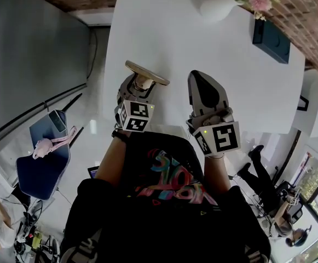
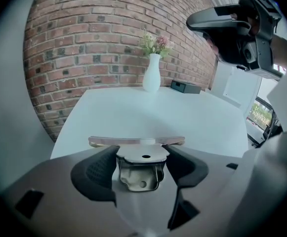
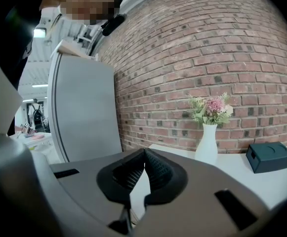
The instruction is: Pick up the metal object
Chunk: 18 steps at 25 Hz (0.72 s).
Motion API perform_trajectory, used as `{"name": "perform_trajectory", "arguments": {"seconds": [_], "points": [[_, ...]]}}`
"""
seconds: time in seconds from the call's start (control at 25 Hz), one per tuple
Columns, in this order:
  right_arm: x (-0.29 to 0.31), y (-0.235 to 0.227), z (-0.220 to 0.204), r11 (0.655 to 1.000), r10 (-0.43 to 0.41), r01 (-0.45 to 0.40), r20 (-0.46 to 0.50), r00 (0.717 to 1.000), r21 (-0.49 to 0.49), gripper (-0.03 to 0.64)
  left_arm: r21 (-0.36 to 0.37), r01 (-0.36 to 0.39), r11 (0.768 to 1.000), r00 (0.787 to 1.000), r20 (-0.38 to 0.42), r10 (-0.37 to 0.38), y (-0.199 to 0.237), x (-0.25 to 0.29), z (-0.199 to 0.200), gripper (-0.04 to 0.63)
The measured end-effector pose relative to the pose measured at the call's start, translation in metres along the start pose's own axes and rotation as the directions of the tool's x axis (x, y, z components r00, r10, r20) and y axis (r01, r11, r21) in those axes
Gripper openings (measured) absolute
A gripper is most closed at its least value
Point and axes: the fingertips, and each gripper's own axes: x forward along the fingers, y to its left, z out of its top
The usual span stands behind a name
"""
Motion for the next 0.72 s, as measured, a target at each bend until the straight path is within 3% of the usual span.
{"name": "perform_trajectory", "arguments": {"seconds": [0.72], "points": [[-0.0007,0.0058,0.0018,1.0,0.015,-0.015,0.004,1.0,-0.012,0.018,0.02,-0.028,0.999,0.999,-0.016,0.029,0.0055,-0.0021,-0.0046,0.293]]}}
